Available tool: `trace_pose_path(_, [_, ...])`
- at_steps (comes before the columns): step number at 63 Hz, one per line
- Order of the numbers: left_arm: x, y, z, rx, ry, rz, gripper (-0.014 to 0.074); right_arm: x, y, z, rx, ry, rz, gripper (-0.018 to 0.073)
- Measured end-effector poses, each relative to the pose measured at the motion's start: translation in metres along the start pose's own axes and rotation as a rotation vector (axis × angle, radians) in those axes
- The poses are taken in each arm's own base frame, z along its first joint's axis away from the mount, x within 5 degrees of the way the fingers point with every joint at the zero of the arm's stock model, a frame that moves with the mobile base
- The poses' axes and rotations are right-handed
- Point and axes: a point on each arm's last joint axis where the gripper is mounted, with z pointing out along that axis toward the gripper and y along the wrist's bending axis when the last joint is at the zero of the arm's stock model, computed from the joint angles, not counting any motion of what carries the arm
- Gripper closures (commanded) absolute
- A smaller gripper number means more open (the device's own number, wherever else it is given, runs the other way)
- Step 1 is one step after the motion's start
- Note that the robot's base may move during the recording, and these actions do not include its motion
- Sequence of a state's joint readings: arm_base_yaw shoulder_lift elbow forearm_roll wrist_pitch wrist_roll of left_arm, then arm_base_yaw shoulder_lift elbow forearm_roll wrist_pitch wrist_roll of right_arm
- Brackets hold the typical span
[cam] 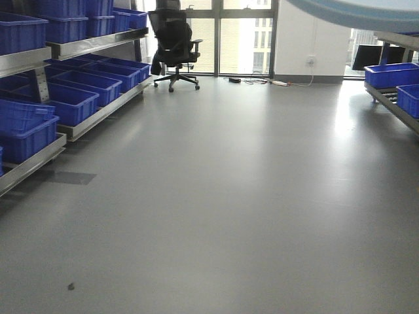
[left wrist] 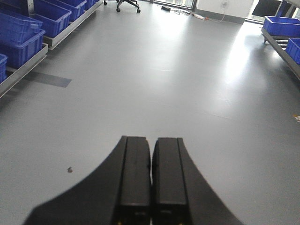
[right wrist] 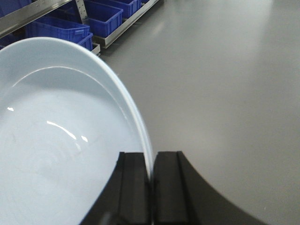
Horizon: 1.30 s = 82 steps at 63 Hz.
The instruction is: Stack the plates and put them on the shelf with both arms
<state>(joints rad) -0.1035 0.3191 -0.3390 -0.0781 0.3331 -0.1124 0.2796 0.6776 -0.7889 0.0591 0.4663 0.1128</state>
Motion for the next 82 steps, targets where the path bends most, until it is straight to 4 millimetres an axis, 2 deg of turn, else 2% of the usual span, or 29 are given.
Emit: trace_pose_path(82, [0.0, 0.0, 0.0, 0.0, 0.0, 0.0, 0.0505, 0.0, 0.0, 0.0, 0.0, 0.0, 0.0, 0.0511])
